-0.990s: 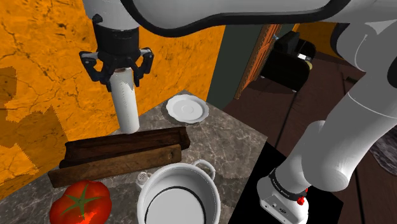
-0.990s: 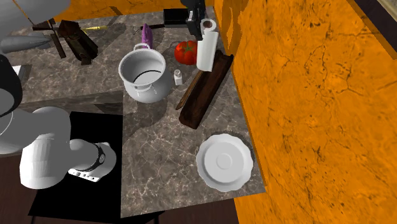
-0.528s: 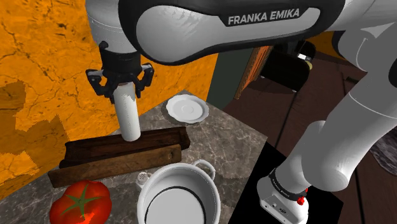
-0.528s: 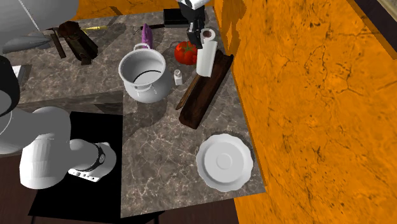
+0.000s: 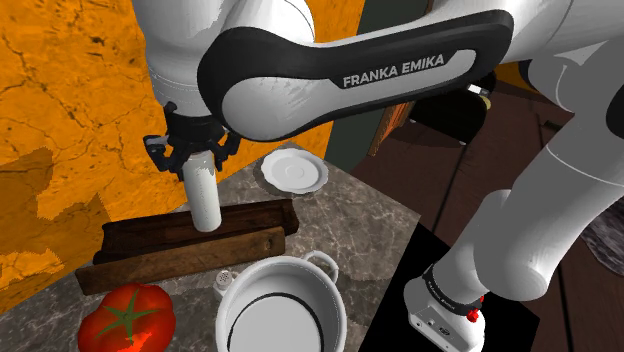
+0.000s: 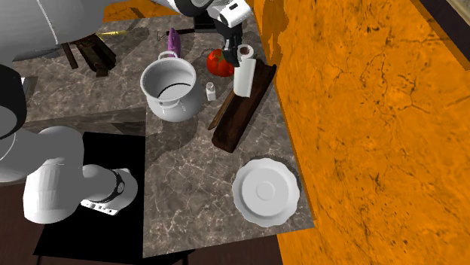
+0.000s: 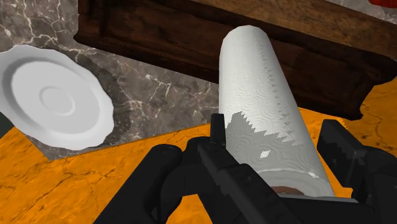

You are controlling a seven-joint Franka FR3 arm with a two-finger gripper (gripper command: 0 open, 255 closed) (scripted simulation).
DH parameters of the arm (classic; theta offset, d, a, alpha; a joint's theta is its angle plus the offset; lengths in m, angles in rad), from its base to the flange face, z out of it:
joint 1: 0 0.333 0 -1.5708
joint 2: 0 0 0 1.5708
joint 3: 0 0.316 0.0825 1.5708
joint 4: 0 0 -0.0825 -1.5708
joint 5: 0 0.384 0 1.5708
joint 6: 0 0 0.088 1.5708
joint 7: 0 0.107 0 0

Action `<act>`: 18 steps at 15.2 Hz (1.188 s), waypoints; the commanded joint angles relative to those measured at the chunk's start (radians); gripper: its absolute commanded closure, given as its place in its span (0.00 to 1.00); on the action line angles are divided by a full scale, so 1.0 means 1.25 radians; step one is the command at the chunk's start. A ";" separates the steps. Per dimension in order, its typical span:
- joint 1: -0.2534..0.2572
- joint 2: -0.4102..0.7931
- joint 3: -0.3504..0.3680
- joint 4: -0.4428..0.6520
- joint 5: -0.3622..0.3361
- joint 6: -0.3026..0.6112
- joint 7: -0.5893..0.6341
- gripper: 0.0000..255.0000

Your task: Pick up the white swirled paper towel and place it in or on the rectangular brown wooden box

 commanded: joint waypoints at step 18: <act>0.004 -0.027 0.006 0.048 0.020 -0.071 -0.011 0.00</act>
